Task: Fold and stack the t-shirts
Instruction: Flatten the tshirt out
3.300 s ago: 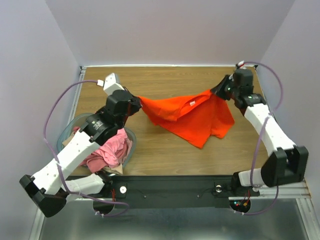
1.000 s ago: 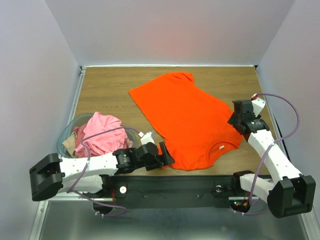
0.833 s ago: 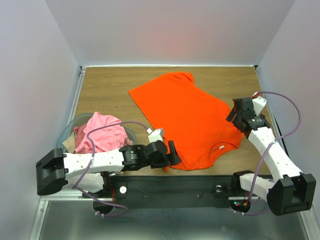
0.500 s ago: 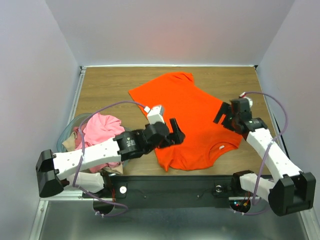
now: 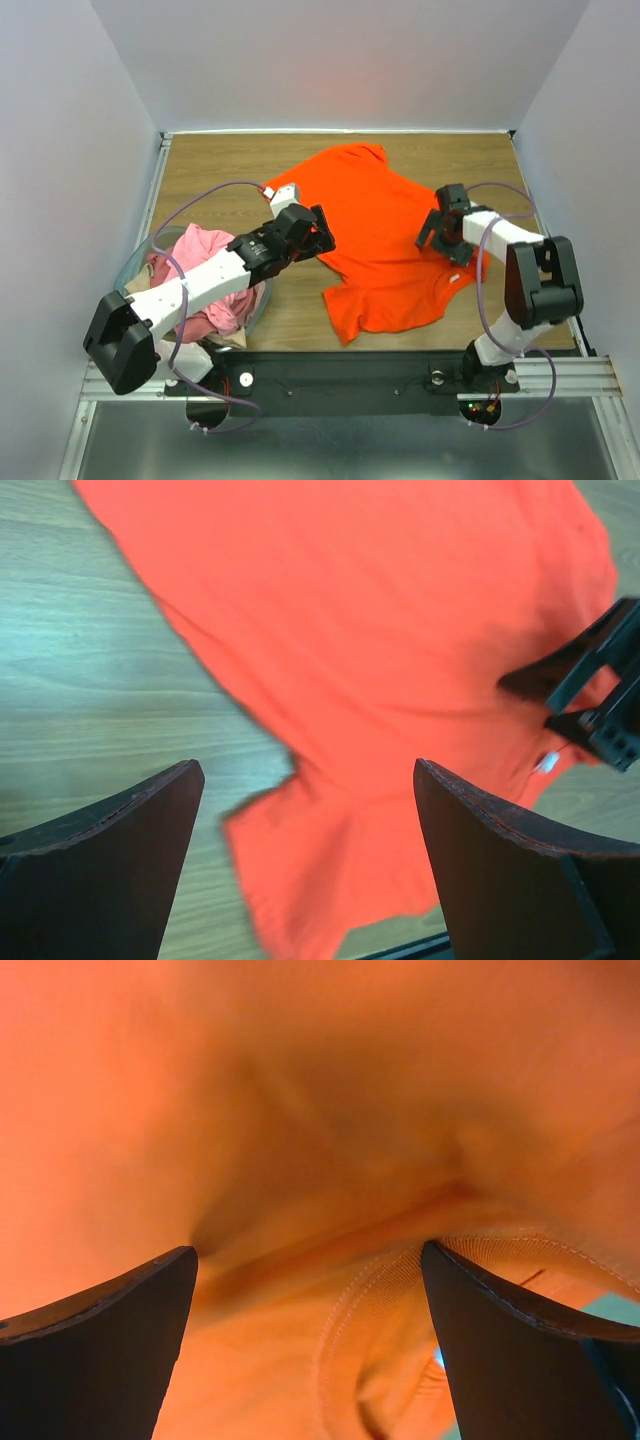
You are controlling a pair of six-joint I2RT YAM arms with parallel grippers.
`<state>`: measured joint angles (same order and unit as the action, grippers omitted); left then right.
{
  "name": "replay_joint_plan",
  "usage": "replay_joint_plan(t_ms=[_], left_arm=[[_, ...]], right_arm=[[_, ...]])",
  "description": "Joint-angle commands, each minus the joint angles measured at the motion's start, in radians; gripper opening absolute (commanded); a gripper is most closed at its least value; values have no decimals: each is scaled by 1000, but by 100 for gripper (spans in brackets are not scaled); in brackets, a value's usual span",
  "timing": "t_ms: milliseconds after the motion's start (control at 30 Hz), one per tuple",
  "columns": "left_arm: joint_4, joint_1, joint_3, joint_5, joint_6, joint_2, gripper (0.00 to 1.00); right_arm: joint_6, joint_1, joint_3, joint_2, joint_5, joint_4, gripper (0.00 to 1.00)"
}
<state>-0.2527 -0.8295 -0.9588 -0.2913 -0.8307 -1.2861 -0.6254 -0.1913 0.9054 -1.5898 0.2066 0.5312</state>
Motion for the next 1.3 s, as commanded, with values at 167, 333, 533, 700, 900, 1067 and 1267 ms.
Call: replay_joint_plan(t_ms=[167,333,533,700,900,1067,1267], left_arm=[[-4,78,25,29,44,-5,98],[32,109,8,83,70,-68,98],[39,164,-41,107,59,-219,98],[78,216,-109,113,16,-346,98],[135,311,-187,112,-8,-462,93],[90,339,-267,55,-8,-542,86],[141,336,-230,115,-10,-558,78]], right_arm=[[246,292,410,-375,-28,-140,100],[501,311,786,-620,-9,-149,100],[596,312,958,-609,-64,-140,100],[520,309,799,-368,-278,-142,100],[400,309,486,-55,-265,-143,100],[241,308,241,199,-214,-152,100],[98,309,40,396,-84,-116,100]])
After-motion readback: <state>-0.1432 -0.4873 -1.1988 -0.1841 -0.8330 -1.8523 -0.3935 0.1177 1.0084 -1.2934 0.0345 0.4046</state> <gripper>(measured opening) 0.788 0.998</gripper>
